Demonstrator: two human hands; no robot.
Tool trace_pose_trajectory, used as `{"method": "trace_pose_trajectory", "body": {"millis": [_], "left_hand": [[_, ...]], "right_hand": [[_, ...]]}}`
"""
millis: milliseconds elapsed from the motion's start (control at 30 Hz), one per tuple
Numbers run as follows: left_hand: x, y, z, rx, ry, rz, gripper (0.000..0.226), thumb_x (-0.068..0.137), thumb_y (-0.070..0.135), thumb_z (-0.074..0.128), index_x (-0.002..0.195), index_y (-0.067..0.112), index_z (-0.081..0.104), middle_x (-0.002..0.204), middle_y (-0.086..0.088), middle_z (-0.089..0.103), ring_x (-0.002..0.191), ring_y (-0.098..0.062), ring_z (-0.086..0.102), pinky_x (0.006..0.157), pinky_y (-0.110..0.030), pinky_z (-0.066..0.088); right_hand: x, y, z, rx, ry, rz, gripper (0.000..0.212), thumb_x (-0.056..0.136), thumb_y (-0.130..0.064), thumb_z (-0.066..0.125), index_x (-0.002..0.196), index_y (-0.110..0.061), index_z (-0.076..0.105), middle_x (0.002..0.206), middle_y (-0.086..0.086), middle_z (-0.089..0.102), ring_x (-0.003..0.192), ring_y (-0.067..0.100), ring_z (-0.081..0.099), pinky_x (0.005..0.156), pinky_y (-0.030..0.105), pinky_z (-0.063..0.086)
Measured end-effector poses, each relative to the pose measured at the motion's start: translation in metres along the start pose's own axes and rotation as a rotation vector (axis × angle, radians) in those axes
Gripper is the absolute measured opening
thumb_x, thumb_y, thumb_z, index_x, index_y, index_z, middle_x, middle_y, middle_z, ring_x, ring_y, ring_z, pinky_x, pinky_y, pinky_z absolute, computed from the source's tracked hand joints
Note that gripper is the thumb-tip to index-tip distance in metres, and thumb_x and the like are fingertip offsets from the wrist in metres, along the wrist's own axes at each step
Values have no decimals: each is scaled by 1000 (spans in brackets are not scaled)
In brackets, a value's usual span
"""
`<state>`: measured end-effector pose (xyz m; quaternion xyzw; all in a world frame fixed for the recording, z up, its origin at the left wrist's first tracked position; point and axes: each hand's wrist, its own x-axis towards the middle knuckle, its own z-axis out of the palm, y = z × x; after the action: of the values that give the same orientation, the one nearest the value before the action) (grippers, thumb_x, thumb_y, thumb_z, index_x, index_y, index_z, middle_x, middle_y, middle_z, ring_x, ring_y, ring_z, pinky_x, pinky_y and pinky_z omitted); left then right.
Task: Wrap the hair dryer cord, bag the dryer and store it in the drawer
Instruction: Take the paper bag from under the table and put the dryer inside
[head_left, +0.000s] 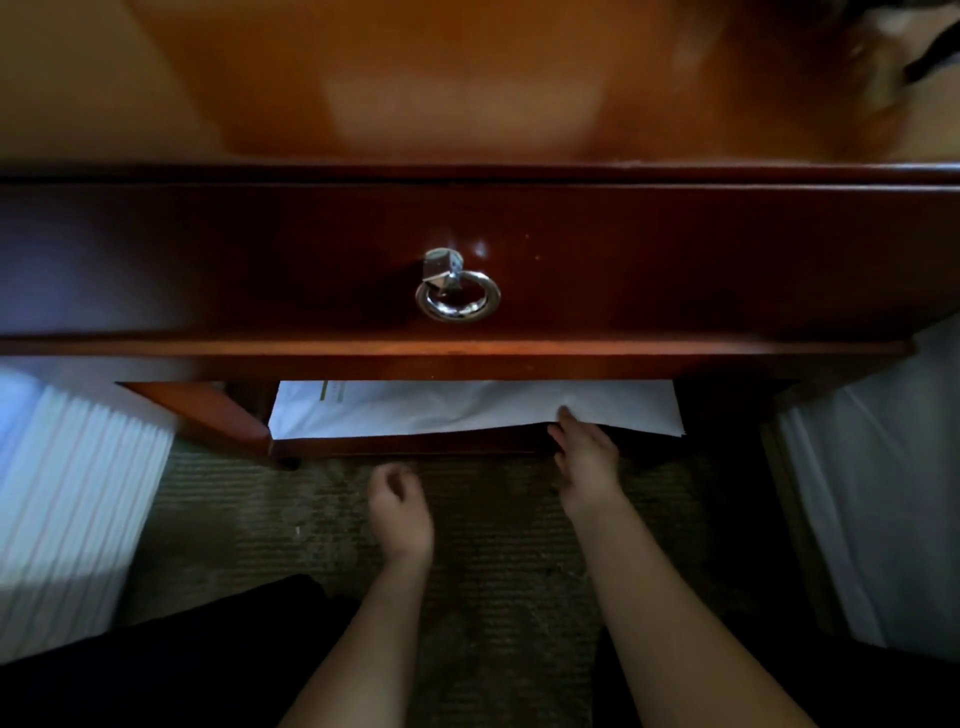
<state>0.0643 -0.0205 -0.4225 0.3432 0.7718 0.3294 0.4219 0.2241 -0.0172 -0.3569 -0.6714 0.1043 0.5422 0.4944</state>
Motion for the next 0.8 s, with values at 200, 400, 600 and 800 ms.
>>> {"method": "trace_pose_trajectory", "body": {"millis": [200, 400, 600, 800], "left_hand": [[-17, 49, -25, -688, -163, -468, 59, 95, 56, 34, 133, 13, 48, 125, -6, 57, 118, -21, 55, 96, -37, 38], [-50, 107, -64, -788, -31, -338, 34, 93, 14, 54, 127, 10, 51, 120, -6, 56, 118, -24, 54, 92, -37, 44], [-110, 157, -113, -959, 85, -137, 18, 93, 8, 54, 111, 11, 54, 107, -8, 57, 96, -19, 55, 88, -34, 47], [-150, 186, -158, -997, 74, -18, 12, 90, 12, 59, 102, 13, 56, 97, -3, 59, 97, -21, 56, 100, -44, 47]], "right_hand": [[-55, -5, -4, 202, -67, -116, 36, 90, -17, 59, 125, -14, 55, 131, 7, 56, 123, 18, 50, 104, 31, 31], [-128, -8, -5, 184, -129, -268, 16, 94, -20, 53, 104, -10, 60, 101, -1, 61, 104, 12, 55, 91, 20, 37], [-202, -23, -24, 134, -163, -442, 24, 94, -13, 52, 71, -13, 56, 68, 1, 57, 60, 6, 55, 56, 15, 42], [-257, -32, -41, 103, -210, -542, 22, 91, -13, 55, 69, -13, 58, 72, 4, 57, 67, 11, 54, 69, 26, 44]]}}
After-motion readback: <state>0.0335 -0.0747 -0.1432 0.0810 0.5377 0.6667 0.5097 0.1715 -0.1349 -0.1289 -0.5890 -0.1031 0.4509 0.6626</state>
